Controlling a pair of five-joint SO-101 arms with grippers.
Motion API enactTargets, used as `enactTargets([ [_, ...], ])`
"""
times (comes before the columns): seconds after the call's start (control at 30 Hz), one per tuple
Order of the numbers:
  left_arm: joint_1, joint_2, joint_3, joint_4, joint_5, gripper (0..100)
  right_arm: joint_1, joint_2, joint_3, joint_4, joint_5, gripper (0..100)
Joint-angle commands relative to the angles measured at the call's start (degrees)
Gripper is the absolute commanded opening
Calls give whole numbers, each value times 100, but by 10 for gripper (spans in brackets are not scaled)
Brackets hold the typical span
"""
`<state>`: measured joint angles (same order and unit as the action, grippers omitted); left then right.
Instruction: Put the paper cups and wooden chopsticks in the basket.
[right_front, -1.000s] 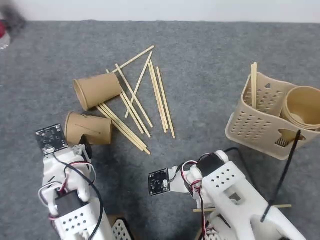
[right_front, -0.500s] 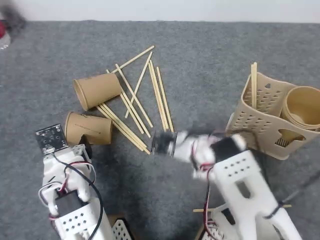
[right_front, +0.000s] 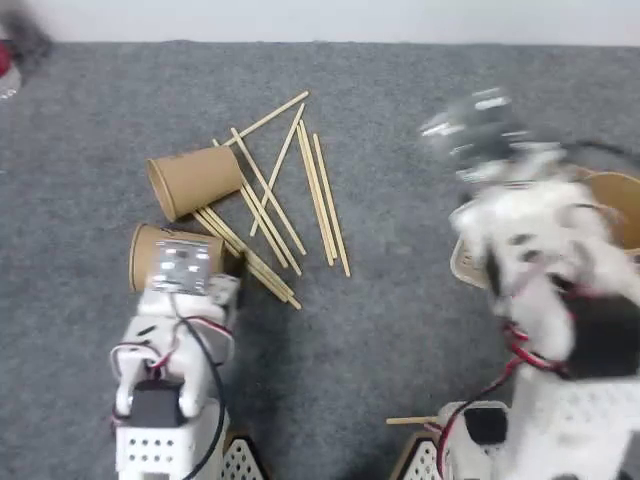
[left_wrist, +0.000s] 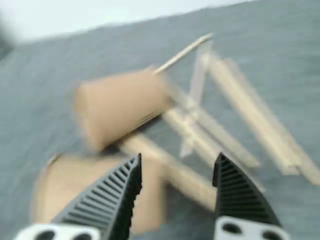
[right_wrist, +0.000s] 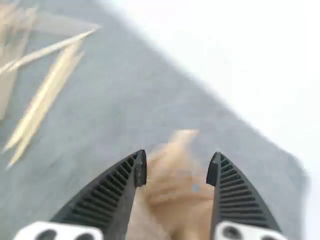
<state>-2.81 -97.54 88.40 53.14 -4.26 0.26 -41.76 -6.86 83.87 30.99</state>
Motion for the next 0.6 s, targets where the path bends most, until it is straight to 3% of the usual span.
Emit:
enactTargets([
  [0.0,1679,0,-497,26,-70,225,1604,374,-396,-549,-695,205],
  [0.13,3015,9,-418,97,-229,225,3152,1024,-396,-1068,-1116,205],
  [0.3,4396,422,-426,422,-651,225,4514,2088,-422,-1886,-1116,205],
  [0.57,5415,2919,-1824,448,-413,225,5552,3600,-431,-2747,-1108,205],
])
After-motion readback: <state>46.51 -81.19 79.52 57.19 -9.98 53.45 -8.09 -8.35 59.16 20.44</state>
